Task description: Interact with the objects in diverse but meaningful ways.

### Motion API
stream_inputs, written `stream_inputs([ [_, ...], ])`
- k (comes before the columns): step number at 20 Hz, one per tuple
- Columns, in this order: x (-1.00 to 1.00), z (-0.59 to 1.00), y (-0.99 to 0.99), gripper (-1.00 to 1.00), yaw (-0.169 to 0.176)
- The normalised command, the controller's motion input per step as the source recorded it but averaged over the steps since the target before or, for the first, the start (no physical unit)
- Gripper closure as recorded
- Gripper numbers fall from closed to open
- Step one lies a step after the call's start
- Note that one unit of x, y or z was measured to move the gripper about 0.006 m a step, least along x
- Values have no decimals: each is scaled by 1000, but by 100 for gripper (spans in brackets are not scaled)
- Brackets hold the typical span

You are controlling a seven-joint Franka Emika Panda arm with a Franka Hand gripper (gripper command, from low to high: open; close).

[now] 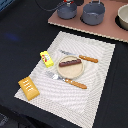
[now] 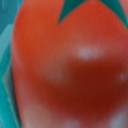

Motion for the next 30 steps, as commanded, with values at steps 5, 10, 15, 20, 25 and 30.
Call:
stream_inputs([
  [5,-227,-344,53,100,17],
  [10,-235,-13,126,-100,23],
  [15,-197,5,149,-100,24],
  [20,-151,45,163,-100,24],
  [25,-205,295,44,-100,8],
  [30,-158,645,-62,-100,0],
])
